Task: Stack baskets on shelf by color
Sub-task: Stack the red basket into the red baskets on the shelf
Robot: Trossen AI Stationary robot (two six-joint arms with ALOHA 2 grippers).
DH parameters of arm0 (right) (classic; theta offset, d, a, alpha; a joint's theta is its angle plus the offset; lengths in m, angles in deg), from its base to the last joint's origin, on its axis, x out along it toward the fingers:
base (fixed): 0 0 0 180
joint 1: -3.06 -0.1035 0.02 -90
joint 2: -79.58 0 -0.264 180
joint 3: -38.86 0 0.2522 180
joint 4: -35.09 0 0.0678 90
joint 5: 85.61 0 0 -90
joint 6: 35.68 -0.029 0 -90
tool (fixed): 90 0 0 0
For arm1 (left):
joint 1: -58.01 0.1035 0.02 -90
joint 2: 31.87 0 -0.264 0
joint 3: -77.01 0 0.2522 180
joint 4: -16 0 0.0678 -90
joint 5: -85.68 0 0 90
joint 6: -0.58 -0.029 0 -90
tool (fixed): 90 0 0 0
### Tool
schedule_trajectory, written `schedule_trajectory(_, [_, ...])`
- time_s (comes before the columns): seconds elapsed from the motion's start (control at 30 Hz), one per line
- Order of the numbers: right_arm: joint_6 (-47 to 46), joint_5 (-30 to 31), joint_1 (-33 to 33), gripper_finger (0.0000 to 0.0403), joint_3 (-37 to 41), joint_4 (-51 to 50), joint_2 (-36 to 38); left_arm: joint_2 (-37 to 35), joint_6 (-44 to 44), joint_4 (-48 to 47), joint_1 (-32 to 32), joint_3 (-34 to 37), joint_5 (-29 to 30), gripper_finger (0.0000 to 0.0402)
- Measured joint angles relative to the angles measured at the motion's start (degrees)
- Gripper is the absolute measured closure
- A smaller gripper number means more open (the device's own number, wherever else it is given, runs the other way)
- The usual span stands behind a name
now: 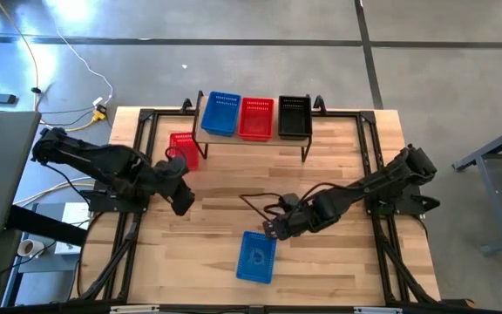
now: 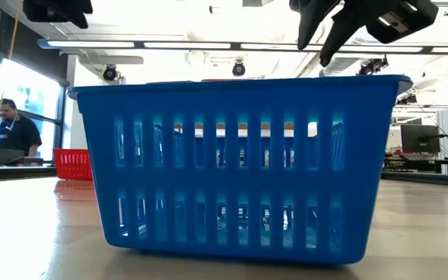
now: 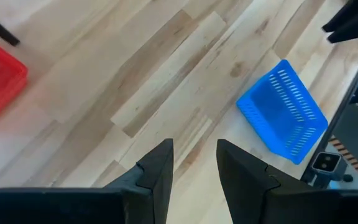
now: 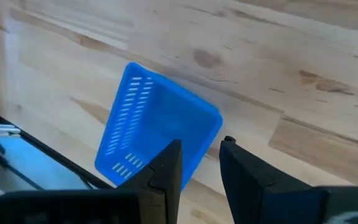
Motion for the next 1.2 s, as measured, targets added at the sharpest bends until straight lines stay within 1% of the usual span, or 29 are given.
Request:
schedule_trajectory(0.13, [0.6, 0.4, -0.9, 0.0308, -0.1, 1.1, 0.1, 0.3, 4.1, -0.3, -3.6, 0.0, 2.4, 0.0287])
schedule_trajectory(0.2, [0.6, 0.4, -1.4, 0.0308, -0.1, 1.2, 0.1, 0.8, 5.5, -2.4, -4.9, 0.0, 5.3, 0.0287])
schedule_trajectory(0.33, [0.9, 0.4, -2.4, 0.0308, -0.1, 1.8, 0.1, 1.2, 11.1, -12.7, -5.6, 0.0, 9.1, 0.0287])
schedule_trajectory(0.43, [1.2, 0.4, -3.0, 0.0308, -0.1, 1.8, 0.1, 1.0, 11.5, -20.2, -5.6, 0.1, 11.1, 0.0287])
schedule_trajectory(0.6, [2.3, 0.3, -3.4, 0.0308, -0.1, 1.7, 0.1, 0.1, 4.6, -23.0, -4.7, 0.1, 12.7, 0.0287])
schedule_trajectory(0.8, [4.9, 0.3, -2.4, 0.0308, -0.1, 1.7, 0.2, -0.2, -6.7, -21.9, -1.5, 0.7, 12.7, 0.0287])
schedule_trajectory(0.9, [6.7, 0.3, -1.1, 0.0308, -0.1, 1.7, 0.2, -1.3, -12.0, -18.5, 1.0, 4.1, 10.2, 0.0287])
schedule_trajectory(1.03, [9.1, -0.5, 0.4, 0.0308, -0.2, 1.7, 0.2, -3.9, -18.9, -12.3, 3.4, 10.6, 6.2, 0.0287])
schedule_trajectory(1.2, [12.3, -1.2, 2.6, 0.0308, -0.2, 1.7, 0.2, -6.8, -26.5, -5.9, 5.2, 16.3, 5.5, 0.0287])
